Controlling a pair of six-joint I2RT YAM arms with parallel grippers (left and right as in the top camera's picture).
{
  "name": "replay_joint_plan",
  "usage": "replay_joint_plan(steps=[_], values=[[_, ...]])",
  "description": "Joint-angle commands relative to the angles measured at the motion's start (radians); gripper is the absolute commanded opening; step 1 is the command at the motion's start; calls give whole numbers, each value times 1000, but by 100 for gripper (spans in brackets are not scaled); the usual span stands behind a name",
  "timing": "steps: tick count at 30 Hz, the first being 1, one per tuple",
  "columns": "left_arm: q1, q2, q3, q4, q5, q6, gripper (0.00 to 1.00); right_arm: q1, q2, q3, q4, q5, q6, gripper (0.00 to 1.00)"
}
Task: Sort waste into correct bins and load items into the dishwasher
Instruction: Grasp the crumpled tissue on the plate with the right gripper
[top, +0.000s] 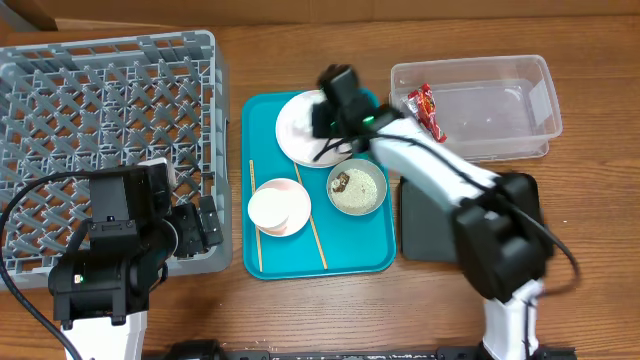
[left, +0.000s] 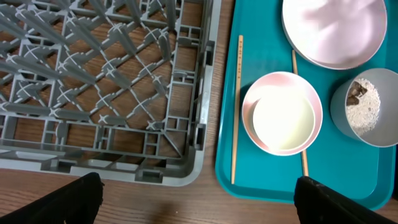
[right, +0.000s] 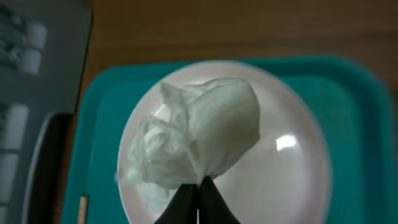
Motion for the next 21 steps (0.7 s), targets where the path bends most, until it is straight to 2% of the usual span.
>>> replay_joint_plan(steps=[1, 9, 10, 11, 12, 13, 15, 18, 21], values=[[6, 0, 22, 3, -7, 1, 100, -96, -179, 18, -66, 68, -2, 4], [6, 0, 22, 3, -7, 0, 100, -305, -211, 14, -334, 84, 2, 4], [6, 0, 22, 3, -7, 0, 100, -321, -211, 15, -340, 82, -1, 17], [6, 0, 22, 4, -7, 1, 100, -344, -222, 19, -359, 82, -6, 50], [6, 0, 22, 3, -7, 1, 100, -358, -236, 21, -372, 81, -6, 60], [6, 0, 22, 4, -7, 1, 100, -379, -272, 24, -393, 82, -6, 66], [6, 0, 22, 4, -7, 1, 100, -395, -315, 24, -411, 80, -14, 70], [6, 0, 22, 4, -7, 1, 100, -407, -435, 24, -515, -65, -236, 73], [6, 0, 22, 4, -7, 1, 100, -406, -502, 24, -637, -209, -309, 79]])
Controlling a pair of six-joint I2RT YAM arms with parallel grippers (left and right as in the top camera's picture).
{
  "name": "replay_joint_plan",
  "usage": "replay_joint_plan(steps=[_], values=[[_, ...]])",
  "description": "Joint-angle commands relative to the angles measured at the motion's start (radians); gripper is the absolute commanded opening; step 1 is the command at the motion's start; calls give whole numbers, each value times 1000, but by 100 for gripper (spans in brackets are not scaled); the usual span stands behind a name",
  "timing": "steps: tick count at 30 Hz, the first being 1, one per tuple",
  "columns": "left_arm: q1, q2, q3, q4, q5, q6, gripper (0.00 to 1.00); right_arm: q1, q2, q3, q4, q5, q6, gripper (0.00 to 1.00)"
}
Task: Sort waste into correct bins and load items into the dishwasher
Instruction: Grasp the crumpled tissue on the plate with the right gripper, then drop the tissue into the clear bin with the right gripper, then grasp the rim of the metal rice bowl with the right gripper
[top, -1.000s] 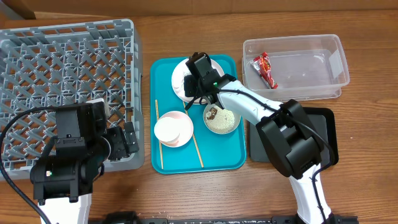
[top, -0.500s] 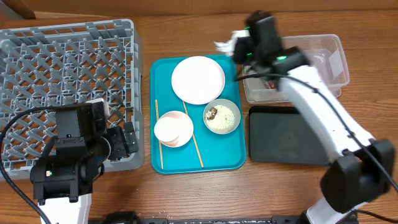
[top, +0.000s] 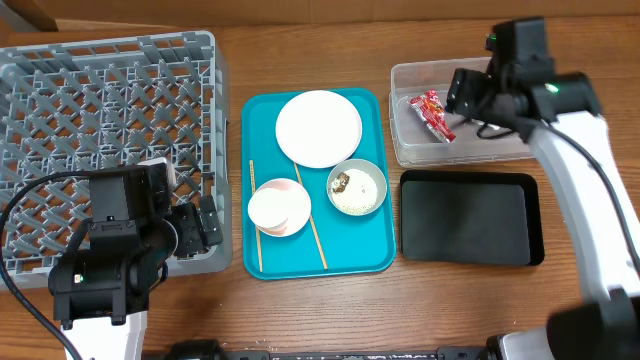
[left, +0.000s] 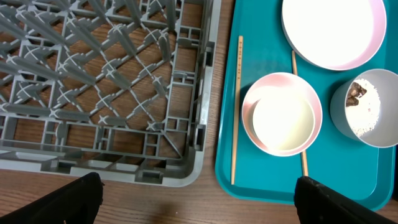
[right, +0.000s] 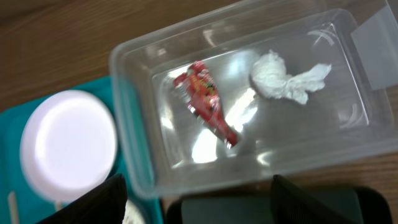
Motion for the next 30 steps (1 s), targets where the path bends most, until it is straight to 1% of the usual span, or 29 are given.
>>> replay_joint_plan(steps=[1, 3, 5, 8, 10, 12, 13, 17, 18, 21, 25, 28, 29, 30], values=[[6, -1, 22, 2, -7, 1, 100, 6, -88, 9, -102, -224, -155, 79], [6, -1, 22, 2, -7, 1, 100, 24, -93, 5, -167, -282, -164, 79], [6, -1, 22, 2, -7, 1, 100, 74, -93, -25, -189, -289, -165, 78], [6, -1, 22, 2, -6, 0, 100, 187, -92, -98, -149, -290, -164, 77], [6, -1, 22, 0, -6, 0, 100, 294, -87, -176, -69, -277, -164, 76], [6, -1, 22, -4, -6, 0, 100, 386, -76, -253, 23, -238, -163, 67], [6, -1, 22, -6, -6, 0, 100, 425, -65, -288, 68, -225, -163, 61], [6, -1, 22, -16, -6, 0, 100, 539, -13, -402, 240, -179, -163, 50], [6, -1, 22, -17, -6, 0, 100, 554, -5, -417, 264, -168, -163, 48], [6, -1, 22, -18, -6, 1, 100, 596, 61, -438, 325, -141, -163, 47], [6, -1, 22, -18, -6, 1, 100, 603, 166, -437, 373, -123, -159, 39], [6, -1, 22, -18, -6, 1, 100, 603, 196, -437, 393, -123, -159, 35], [6, -1, 22, -18, -6, 1, 100, 603, 199, -437, 401, -123, -159, 32], [6, -1, 22, -18, -6, 1, 100, 603, 199, -437, 403, -119, -159, 31]])
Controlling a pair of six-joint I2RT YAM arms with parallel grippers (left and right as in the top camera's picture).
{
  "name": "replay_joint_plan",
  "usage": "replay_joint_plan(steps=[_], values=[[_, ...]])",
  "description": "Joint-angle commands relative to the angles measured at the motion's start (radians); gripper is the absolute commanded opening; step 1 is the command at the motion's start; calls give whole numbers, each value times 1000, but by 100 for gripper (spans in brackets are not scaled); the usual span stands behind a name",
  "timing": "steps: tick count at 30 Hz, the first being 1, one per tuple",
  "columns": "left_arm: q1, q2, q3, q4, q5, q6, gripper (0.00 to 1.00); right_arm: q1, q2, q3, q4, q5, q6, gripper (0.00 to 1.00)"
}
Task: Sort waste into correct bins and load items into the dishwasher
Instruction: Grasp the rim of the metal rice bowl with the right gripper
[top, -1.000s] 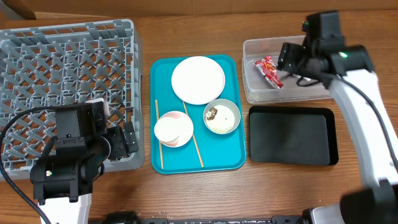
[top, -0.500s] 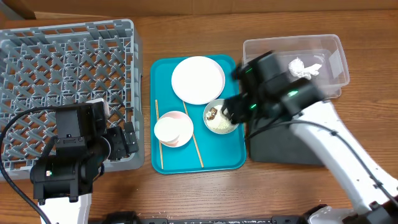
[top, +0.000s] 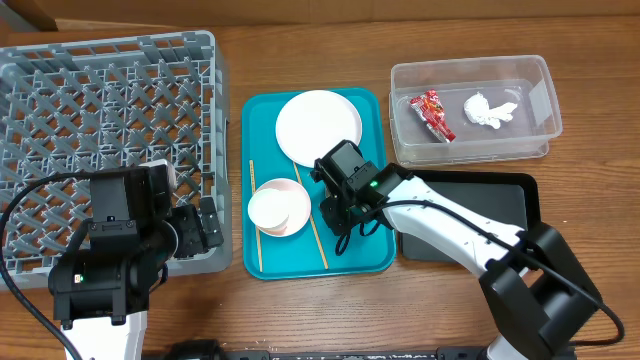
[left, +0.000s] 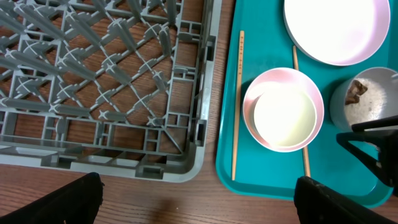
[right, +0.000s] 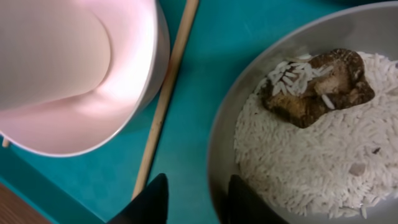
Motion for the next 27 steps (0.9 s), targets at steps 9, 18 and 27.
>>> replay_joint_plan(steps=[9, 18, 27], values=[[6, -1, 22, -2, -6, 0, 100, 5, 0, -5, -1, 35, -2, 21], [6, -1, 22, -2, -6, 1, 100, 5, 0, -40, 18, 35, 24, 8], [6, -1, 22, -2, -7, 1, 100, 2, -121, 159, -163, 106, 83, 4]])
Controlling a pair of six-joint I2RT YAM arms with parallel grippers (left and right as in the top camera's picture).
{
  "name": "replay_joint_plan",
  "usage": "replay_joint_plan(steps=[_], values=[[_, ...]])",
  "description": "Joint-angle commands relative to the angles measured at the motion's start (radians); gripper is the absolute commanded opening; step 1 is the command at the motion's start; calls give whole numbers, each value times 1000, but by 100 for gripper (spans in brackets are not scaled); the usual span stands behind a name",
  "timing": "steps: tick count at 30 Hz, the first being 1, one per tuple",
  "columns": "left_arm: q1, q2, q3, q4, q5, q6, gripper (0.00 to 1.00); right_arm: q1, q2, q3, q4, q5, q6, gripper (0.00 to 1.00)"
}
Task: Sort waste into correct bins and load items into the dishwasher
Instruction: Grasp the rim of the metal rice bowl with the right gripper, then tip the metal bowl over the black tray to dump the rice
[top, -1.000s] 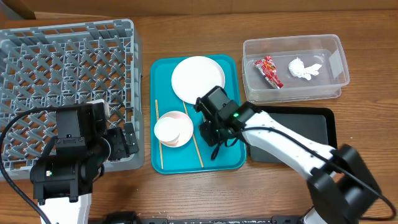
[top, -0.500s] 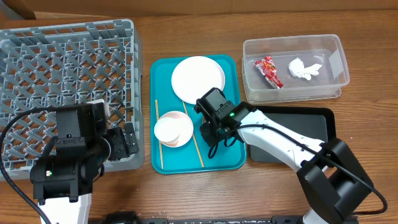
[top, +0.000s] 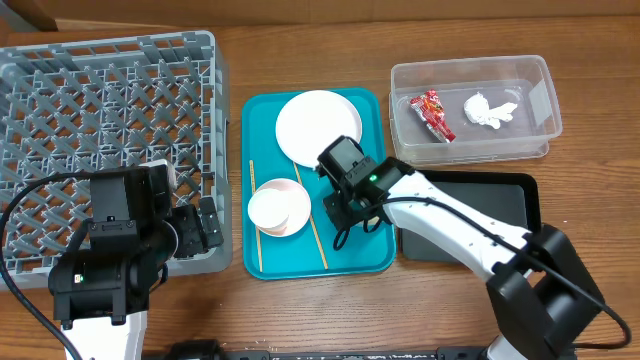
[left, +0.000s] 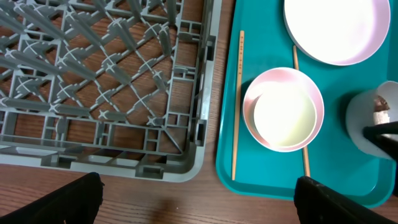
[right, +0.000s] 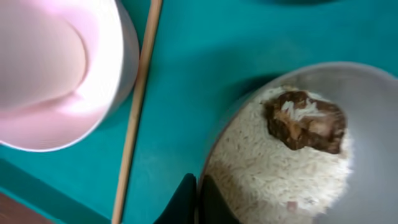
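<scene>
A grey bowl of rice with a brown scrap (right: 292, 149) sits on the teal tray (top: 372, 258). My right gripper (right: 198, 194) is shut on its left rim, and in the overhead view that gripper (top: 345, 208) hides most of the bowl. From the left wrist the bowl (left: 373, 119) looks tilted. A white plate (top: 318, 128), a pink bowl (top: 279, 208) and two chopsticks (top: 256, 215) share the tray. My left gripper (left: 199, 200) hangs open over the wood beside the grey dish rack (top: 110, 130).
At the back right, a clear bin (top: 545, 100) holds a red wrapper (top: 431, 112) and a crumpled tissue (top: 490, 108). A black bin (top: 470, 215) lies just right of the tray, under my right arm.
My right gripper stood open astride the rice bowl's rim and is now shut on it. The bowl has shifted slightly and looks tilted. The left arm is unchanged.
My right gripper was first shut on a crumpled tissue over the white plate. Then it was open above the clear bin, with the tissue lying inside. After that it was open at the rice bowl's rim, which it now grips.
</scene>
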Motion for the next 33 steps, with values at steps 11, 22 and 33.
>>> replay_joint_plan(steps=[11, 22, 33], values=[[6, -1, 22, -2, -7, 1, 100, -282, -307, 95, -173, -186, 274, 4], [6, -1, 22, -1, -7, 1, 100, -748, -307, -215, -49, -855, 121, 4], [6, -1, 22, -2, -6, 0, 100, -1170, -305, -460, 112, -1368, 82, 4]])
